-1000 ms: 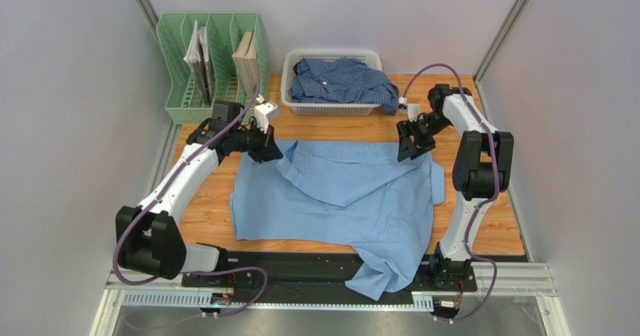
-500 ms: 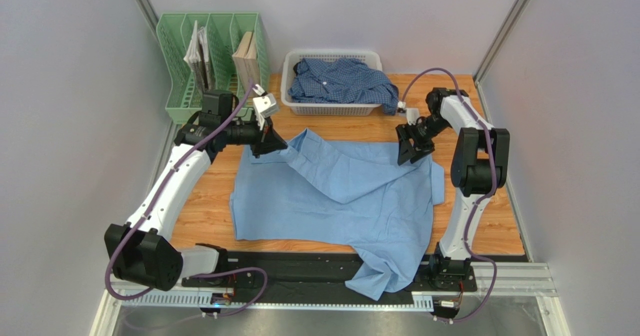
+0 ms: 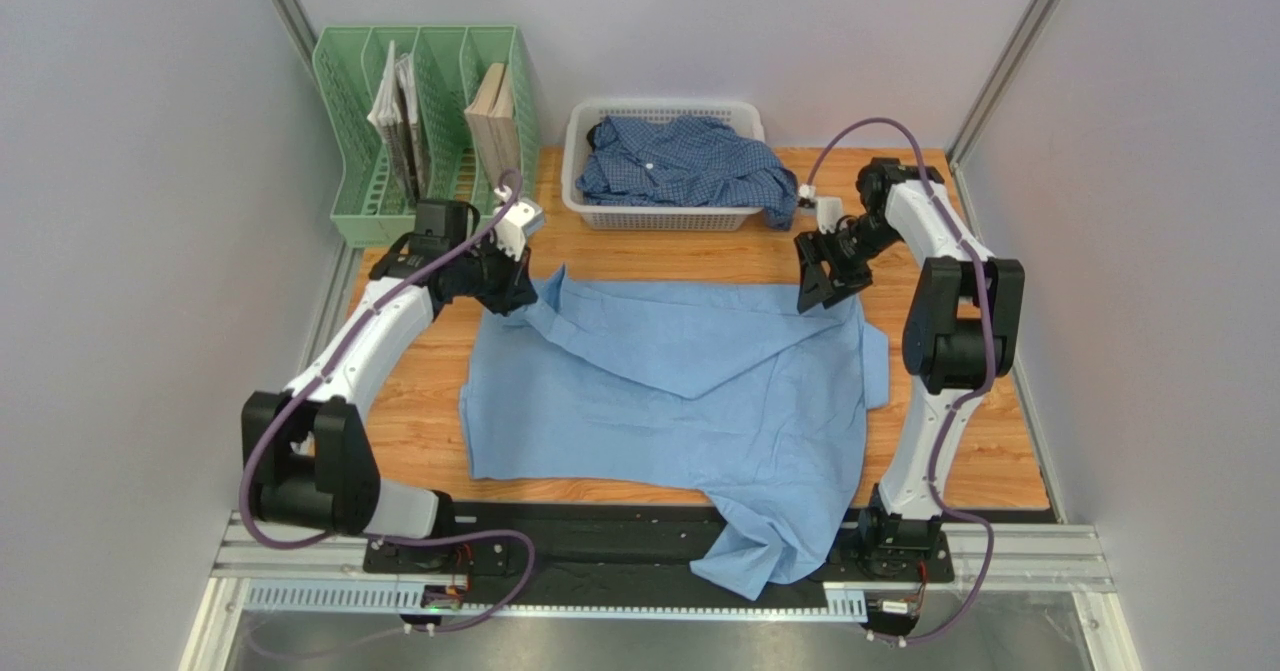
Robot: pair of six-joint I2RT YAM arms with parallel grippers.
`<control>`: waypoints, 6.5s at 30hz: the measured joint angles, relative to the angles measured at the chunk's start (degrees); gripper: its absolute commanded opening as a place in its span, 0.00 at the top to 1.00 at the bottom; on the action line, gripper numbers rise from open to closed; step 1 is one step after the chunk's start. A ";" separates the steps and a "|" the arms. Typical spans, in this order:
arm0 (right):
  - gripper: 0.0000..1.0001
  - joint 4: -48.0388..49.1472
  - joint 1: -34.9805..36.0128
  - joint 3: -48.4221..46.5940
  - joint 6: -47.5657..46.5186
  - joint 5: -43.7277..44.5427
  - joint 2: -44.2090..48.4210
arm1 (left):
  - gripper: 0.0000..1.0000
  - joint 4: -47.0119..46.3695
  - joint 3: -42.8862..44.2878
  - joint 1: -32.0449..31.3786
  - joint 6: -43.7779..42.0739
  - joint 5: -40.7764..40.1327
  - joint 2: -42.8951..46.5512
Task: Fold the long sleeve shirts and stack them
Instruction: Fold the shirt
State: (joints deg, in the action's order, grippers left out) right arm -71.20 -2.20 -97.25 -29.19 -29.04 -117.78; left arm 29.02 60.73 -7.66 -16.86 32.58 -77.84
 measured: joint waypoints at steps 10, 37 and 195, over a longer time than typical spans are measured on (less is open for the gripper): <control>0.42 -0.76 0.68 3.65 -0.24 1.07 6.62 | 0.29 6.91 -0.31 3.91 2.01 -11.91 -9.60; 0.33 5.46 1.11 -2.14 -2.75 12.46 -5.20 | 0.35 20.24 18.18 -2.16 -14.29 -15.52 -30.75; 0.32 11.08 28.98 3.17 -38.12 25.35 12.11 | 0.77 13.51 5.18 2.03 -25.57 -13.31 -18.12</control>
State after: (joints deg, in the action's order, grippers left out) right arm -60.12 26.79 -94.08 -67.31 -3.68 -105.67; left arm 42.52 65.91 -5.63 -42.44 19.27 -95.96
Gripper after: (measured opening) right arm 0.652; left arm 0.113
